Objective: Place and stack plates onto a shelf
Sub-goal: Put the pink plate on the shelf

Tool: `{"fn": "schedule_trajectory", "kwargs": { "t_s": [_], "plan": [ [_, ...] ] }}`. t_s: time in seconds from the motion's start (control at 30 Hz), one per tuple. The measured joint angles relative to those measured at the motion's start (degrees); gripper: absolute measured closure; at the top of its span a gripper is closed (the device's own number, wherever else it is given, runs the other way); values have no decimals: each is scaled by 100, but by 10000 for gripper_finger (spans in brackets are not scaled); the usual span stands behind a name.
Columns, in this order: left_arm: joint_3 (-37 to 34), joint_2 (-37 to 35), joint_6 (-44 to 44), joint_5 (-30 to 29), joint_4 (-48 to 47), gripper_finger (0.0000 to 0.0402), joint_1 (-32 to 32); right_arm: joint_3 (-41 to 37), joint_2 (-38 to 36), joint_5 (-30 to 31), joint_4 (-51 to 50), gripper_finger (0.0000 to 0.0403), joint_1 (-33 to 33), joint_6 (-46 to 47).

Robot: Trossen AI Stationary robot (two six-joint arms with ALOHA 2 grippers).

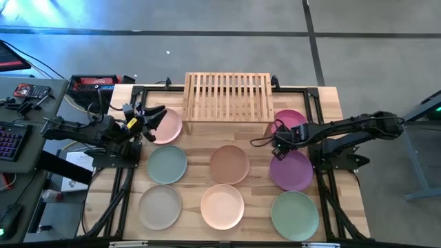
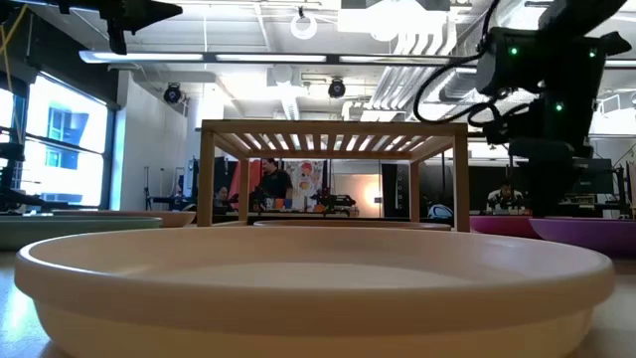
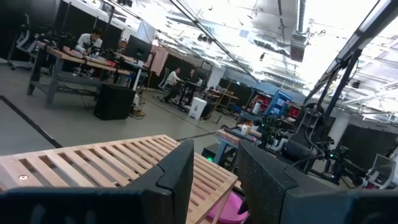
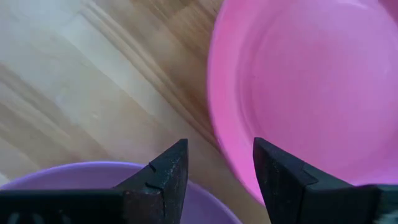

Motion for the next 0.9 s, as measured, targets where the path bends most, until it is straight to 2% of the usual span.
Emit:
{"fn": "schedule_trajectory", "kwargs": {
  "t_s": [0.27, 0.5, 0.77, 0.9],
  "plan": [
    [0, -1, -4, -88, 0, 289, 0, -359, -2, 81, 487, 245, 0, 59],
    [0, -2, -1, -110, 0, 289, 1, -395, 46, 214, 513, 245, -53, -25],
    [-2, -1, -3, -119, 0, 289, 0, -382, 436, -144, 586, 245, -462, -133],
    [-2, 0, -5, -121, 0, 289, 0, -371, 466, -196, 598, 259, -490, -135]
  ]
}}
